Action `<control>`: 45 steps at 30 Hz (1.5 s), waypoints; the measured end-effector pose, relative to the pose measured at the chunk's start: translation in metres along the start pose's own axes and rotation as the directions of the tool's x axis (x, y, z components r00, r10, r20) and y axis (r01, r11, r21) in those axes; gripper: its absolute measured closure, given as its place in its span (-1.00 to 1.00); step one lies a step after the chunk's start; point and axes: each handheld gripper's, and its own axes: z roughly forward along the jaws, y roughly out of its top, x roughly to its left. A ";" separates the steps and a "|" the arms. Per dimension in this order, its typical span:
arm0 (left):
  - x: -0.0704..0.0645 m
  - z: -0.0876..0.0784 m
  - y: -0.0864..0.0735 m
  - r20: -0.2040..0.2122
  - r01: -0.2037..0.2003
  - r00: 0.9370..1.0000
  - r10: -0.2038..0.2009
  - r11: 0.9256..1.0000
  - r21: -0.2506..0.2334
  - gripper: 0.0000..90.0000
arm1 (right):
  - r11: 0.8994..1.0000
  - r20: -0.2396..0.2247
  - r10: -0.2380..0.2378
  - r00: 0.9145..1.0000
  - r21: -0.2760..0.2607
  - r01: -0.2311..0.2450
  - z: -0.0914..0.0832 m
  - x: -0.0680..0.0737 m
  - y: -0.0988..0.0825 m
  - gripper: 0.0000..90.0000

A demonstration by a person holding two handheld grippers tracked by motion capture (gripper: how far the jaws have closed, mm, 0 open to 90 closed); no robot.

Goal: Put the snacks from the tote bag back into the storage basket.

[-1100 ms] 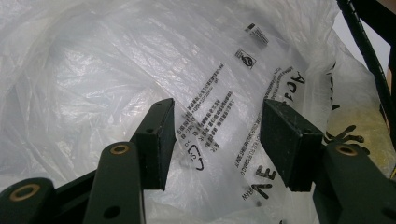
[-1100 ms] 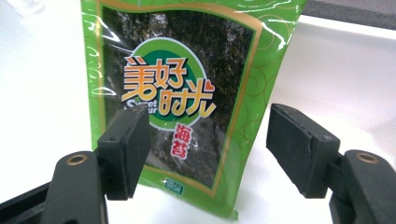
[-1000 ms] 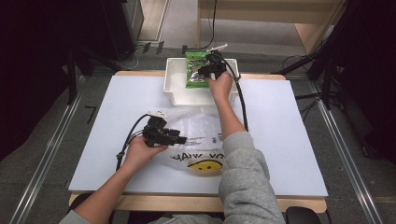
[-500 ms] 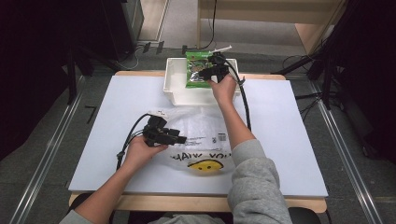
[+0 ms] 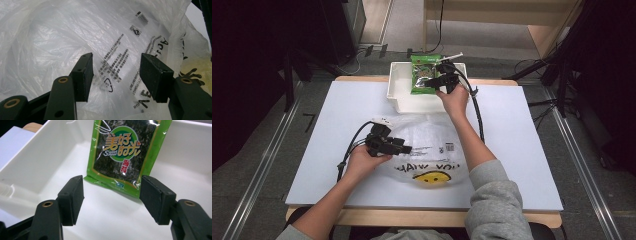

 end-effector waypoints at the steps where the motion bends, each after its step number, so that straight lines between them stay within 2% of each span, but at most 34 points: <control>1: 0.000 0.000 0.000 -0.001 -0.001 1.000 0.001 1.000 0.000 0.01 | 1.000 -0.011 0.001 1.000 0.001 -0.001 -0.002 0.000 -0.002 -0.15; 4: 0.000 0.000 0.000 -0.002 -0.005 1.000 0.005 1.000 0.002 0.01 | 1.000 -0.042 -0.004 0.999 0.011 0.004 -0.007 0.002 -0.005 -0.14; 12: 0.000 0.000 0.001 -0.003 -0.005 1.000 0.005 1.000 0.010 0.01 | 0.999 -0.065 -0.038 0.997 -0.006 0.038 -0.024 0.006 -0.016 -0.13; 21: -0.001 0.000 0.000 -0.003 -0.001 1.000 0.001 1.000 0.005 0.00 | 0.998 -0.115 -0.055 0.992 -0.012 0.054 -0.036 0.013 -0.033 -0.10; 28: 0.001 0.001 0.000 0.001 0.012 1.000 -0.012 1.000 0.012 -0.02 | 0.997 -0.123 -0.072 0.990 0.002 0.073 -0.045 0.015 -0.049 -0.10; 36: 0.001 0.001 0.000 -0.007 0.008 1.000 -0.008 1.000 0.013 -0.02 | 0.997 -0.117 -0.078 0.990 -0.009 0.078 -0.054 0.013 -0.063 -0.09; 45: 0.000 -0.002 0.000 -0.008 0.008 1.000 -0.008 1.000 0.001 -0.03 | 0.993 -0.138 -0.114 0.984 -0.016 0.113 -0.067 0.023 -0.077 -0.09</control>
